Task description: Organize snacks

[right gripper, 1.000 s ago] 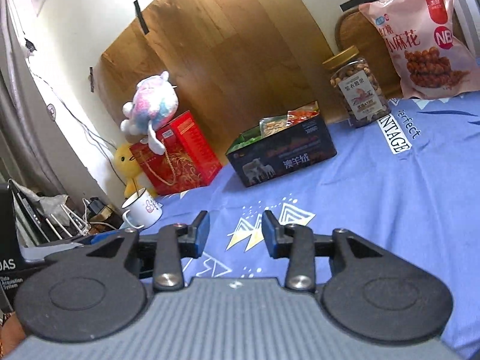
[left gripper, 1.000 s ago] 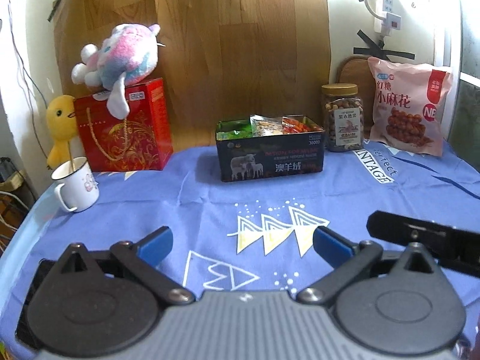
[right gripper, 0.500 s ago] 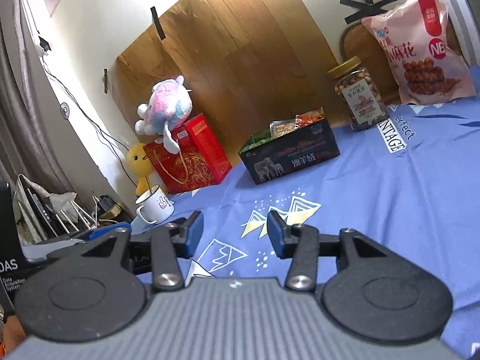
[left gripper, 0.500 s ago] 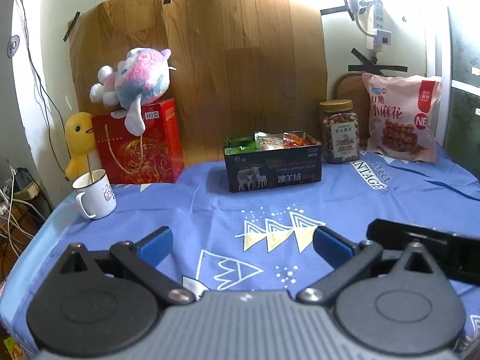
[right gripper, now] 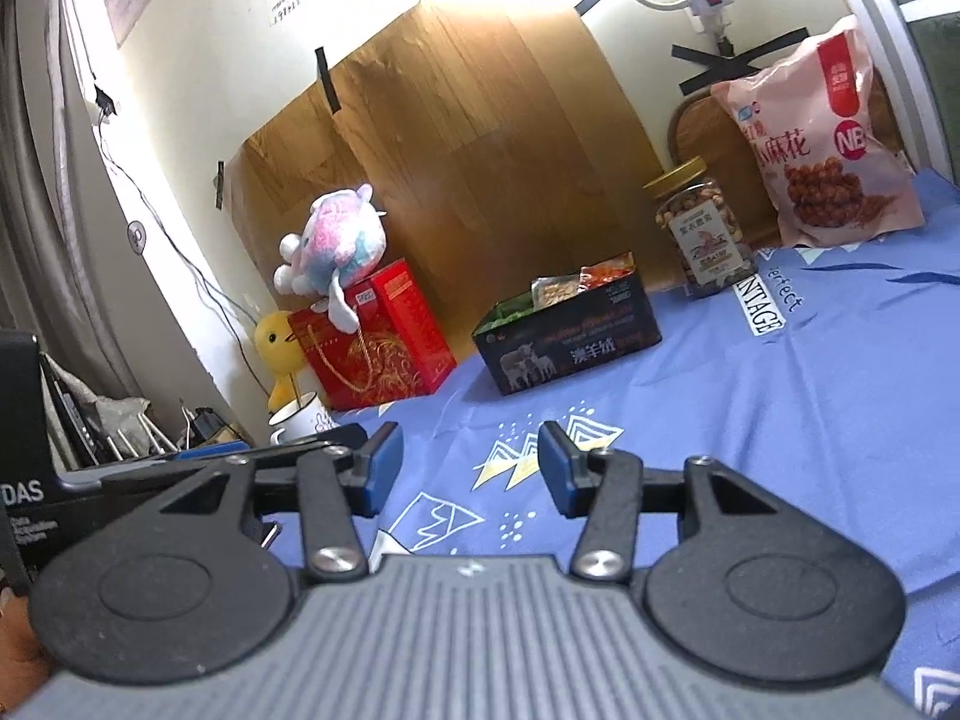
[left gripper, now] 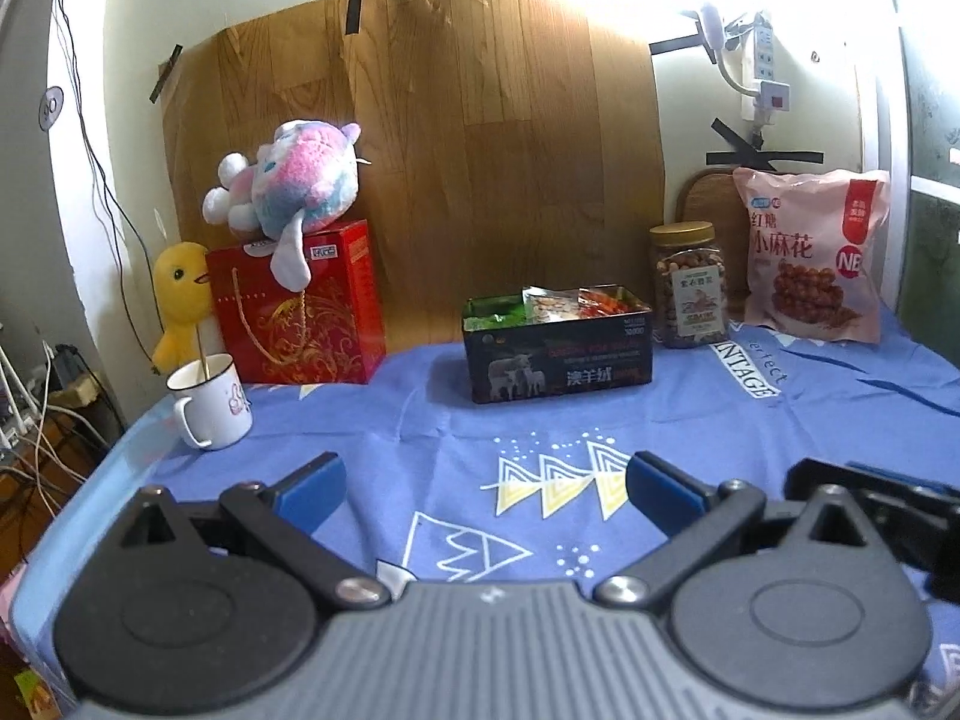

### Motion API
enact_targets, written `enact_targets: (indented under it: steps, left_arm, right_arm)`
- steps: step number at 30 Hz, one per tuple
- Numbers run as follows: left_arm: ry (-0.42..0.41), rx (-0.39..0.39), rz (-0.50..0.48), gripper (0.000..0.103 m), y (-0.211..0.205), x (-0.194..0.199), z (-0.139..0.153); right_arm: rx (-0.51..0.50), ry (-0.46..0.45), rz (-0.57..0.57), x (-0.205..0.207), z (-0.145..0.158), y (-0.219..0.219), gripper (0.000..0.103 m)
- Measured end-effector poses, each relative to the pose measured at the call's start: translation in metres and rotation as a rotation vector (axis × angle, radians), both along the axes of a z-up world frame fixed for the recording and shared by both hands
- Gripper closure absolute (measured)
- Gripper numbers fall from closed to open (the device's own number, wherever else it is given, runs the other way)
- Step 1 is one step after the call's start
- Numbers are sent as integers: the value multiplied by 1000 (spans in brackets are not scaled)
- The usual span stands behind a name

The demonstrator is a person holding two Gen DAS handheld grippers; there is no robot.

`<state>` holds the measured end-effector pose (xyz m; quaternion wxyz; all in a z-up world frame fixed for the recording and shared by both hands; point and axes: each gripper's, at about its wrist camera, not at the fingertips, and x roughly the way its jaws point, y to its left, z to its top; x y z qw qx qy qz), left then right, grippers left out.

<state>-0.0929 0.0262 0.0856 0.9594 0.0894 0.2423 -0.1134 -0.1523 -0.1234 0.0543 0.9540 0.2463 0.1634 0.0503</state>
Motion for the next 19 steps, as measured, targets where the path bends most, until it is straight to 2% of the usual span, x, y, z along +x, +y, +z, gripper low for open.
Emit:
enact_targets:
  steps: [12, 15, 19]
  left_arm:
    - [21, -2, 7, 0, 4, 2, -3]
    - [-16, -12, -17, 1, 4, -4, -3]
    - [-25, -17, -41, 0, 1, -6, -2]
  right_arm:
    - [27, 15, -11, -2, -8, 0, 50]
    - [29, 19, -12, -3, -9, 0, 50]
    - [26, 17, -11, -3, -9, 0, 50]
